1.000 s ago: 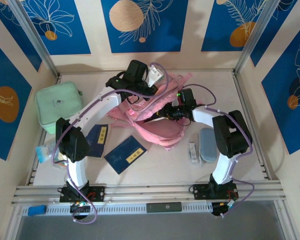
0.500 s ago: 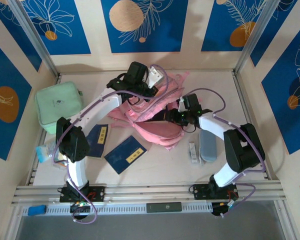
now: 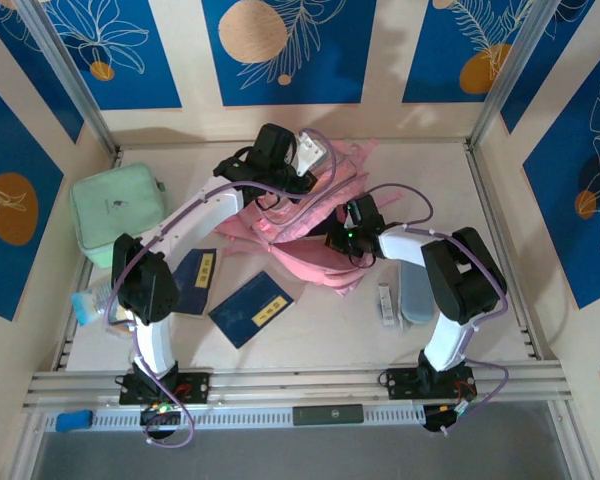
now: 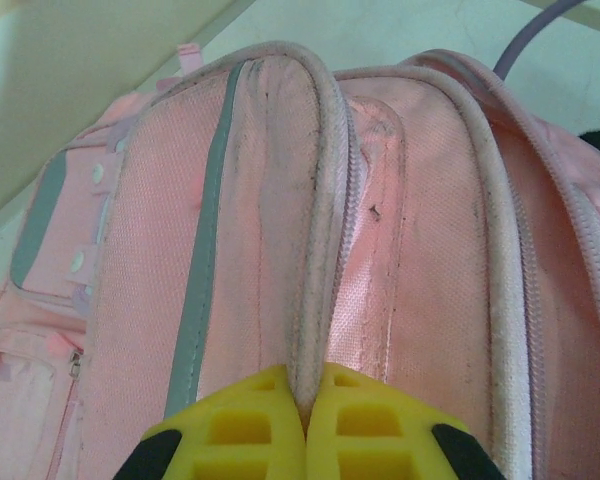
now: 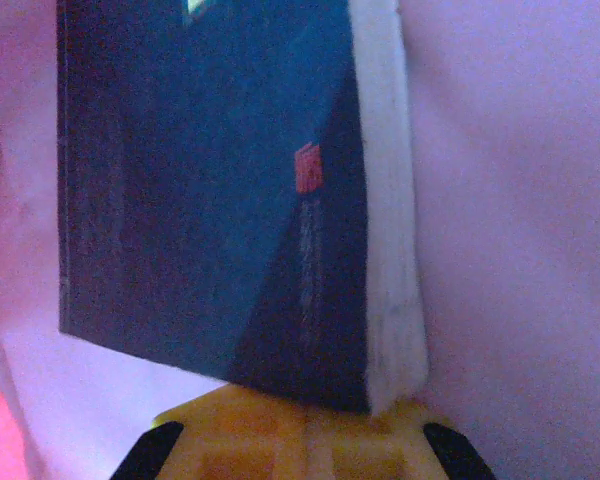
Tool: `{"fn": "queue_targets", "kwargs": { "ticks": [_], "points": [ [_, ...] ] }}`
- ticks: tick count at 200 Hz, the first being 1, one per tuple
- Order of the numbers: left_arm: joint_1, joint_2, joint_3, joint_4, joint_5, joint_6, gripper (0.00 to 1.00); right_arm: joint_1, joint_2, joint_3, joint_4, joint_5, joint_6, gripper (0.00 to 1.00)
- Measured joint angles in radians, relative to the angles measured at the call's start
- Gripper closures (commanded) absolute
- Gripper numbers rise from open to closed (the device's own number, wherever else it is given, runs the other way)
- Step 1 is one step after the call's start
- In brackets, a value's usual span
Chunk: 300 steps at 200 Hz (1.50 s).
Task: Pack the student bag
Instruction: Place the book in the student bag, then close the student bag at the center of the table, then rotate the book at the bottom-center of the table.
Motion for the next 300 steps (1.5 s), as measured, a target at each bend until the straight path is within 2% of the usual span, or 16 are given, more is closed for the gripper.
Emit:
{"fn": "queue_targets", "kwargs": {
  "ticks": [39,72,95,115,150,176,212,232,256,273,300],
  "points": [
    [0.0,0.0,0.0,0.005,-0.001,0.0,1.0,-0.028,0.031,0.035,0.074,0.089,0.004,1.0],
    [0.0,0.0,0.0,0.005,-0.004,0.0,1.0,-0.041,0.036,0.063,0.087,0.099,-0.006,1.0],
    [0.0,0.0,0.0,0.005,-0.006,0.0,1.0,-0.035,0.026,0.053,0.093,0.085,-0.031,0.93],
    [0.0,0.0,0.0,0.002,-0.011,-0.002,1.0,-0.021,-0.058,-0.015,0.08,0.058,-0.051,0.89],
    [0.0,0.0,-0.03,0.016,-0.009,-0.051,1.0,-0.015,-0.344,-0.153,-0.024,0.012,-0.079,0.78],
    [-0.001,0.0,-0.11,0.047,0.034,-0.124,0.69,-0.022,-0.527,-0.16,-0.179,-0.002,-0.095,0.76],
    [-0.002,-0.04,-0.248,0.062,0.084,-0.251,0.49,-0.032,-0.666,-0.158,-0.409,-0.039,-0.098,0.72],
    [-0.002,-0.149,-0.407,0.069,0.08,-0.348,0.44,0.018,-0.679,-0.146,-0.511,-0.066,-0.095,0.68],
    [-0.002,-0.357,-0.638,0.09,0.048,-0.462,0.41,0.153,-0.65,-0.135,-0.583,-0.068,-0.054,0.67],
    [-0.002,-0.488,-0.77,0.089,0.016,-0.534,0.39,0.241,-0.61,-0.148,-0.572,-0.079,0.007,0.64],
    [-0.002,-0.599,-0.931,0.06,-0.051,-0.612,0.34,0.368,-0.511,-0.169,-0.521,-0.079,0.092,0.61]
  ]
}}
